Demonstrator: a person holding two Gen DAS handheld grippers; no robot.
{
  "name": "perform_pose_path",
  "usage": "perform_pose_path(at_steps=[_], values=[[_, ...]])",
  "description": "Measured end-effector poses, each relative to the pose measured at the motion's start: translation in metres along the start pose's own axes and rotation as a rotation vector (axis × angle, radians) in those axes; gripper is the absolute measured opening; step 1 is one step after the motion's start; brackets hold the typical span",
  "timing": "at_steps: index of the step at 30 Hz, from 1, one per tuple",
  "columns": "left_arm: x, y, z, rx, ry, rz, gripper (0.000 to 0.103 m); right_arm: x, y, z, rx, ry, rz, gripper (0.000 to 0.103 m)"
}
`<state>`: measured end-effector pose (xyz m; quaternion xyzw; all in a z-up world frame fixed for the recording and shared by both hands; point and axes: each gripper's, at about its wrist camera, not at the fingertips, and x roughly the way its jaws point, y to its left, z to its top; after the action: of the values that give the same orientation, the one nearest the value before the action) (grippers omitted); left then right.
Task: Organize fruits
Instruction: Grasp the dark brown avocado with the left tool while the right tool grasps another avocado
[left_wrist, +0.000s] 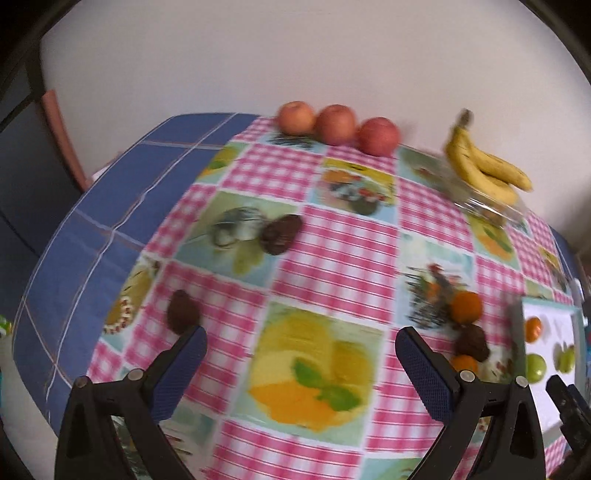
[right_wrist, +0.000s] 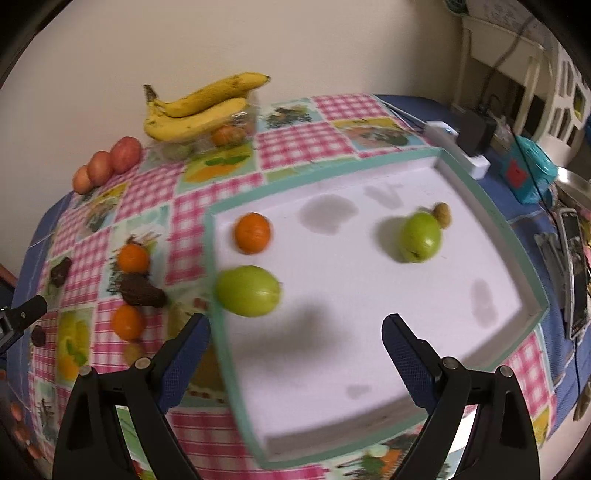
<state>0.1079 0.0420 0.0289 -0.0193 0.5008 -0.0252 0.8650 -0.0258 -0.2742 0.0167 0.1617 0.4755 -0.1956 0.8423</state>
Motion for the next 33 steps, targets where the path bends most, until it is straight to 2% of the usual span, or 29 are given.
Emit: perform_pose_path(at_steps=[2, 10, 12, 13, 15, 25, 27, 33], values=[[0.003, 0.018, 0.003, -0.033, 0.005, 0.012, 0.102, -0.002, 0.012, 0.001, -0.015, -0.010, 0.023, 0.094], [0.026, 0.074, 0.010, -0.157, 0.054, 0.017, 0.086, -0.005, 0.072, 0.006, -0.104, -0.044, 0.118, 0.093], [0.033, 0.080, 0.010, -0.174, 0.068, 0.022, 0.085, -0.003, 0.084, 0.007, -0.119, -0.040, 0.137, 0.088], [0.036, 0.084, 0.010, -0.182, 0.073, 0.024, 0.084, -0.001, 0.089, 0.008, -0.124, -0.034, 0.144, 0.084], [0.044, 0.090, 0.010, -0.202, 0.084, 0.023, 0.076, 0.005, 0.099, 0.009, -0.131, -0.021, 0.158, 0.078], [0.072, 0.105, 0.006, -0.244, 0.128, 0.035, 0.059, 0.049, 0.127, 0.013, -0.122, 0.071, 0.183, 0.067], [0.076, 0.106, 0.005, -0.243, 0.135, 0.038, 0.049, 0.058, 0.129, 0.012, -0.127, 0.084, 0.170, 0.064], [0.078, 0.105, 0.007, -0.229, 0.132, 0.057, 0.038, 0.076, 0.124, 0.012, -0.089, 0.121, 0.171, 0.059]])
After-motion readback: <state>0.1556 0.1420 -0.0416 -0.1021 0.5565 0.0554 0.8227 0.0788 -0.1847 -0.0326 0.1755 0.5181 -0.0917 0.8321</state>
